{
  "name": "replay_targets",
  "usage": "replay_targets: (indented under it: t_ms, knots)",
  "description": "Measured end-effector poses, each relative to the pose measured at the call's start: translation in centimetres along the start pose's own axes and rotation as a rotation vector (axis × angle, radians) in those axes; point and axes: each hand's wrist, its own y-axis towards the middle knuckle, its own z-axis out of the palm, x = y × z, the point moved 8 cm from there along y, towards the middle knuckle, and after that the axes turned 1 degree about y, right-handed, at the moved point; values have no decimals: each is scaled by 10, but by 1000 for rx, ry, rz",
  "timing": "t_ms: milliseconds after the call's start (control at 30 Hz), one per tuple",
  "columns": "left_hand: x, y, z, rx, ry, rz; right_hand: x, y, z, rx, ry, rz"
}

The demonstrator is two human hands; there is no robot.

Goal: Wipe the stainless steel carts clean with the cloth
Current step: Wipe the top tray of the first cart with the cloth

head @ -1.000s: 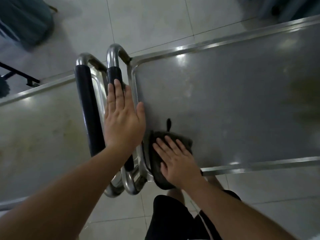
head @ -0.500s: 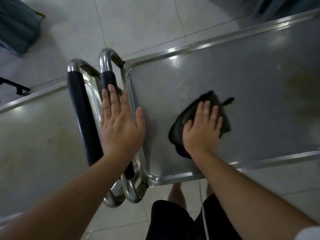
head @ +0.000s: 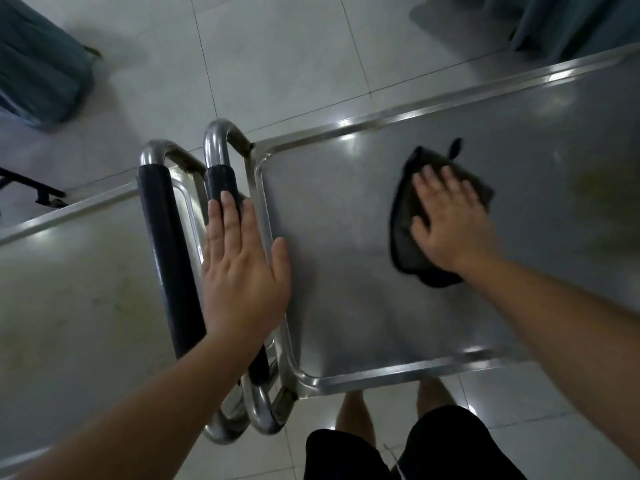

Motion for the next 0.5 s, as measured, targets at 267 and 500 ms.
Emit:
replay_targets:
  t_ms: [267, 500]
  knots:
    - [1, -1, 1, 0, -10, -4, -88, 37, -25, -84, 112, 722]
    - [0, -2, 0, -9, 9, -5, 216, 25, 25, -5, 168, 159]
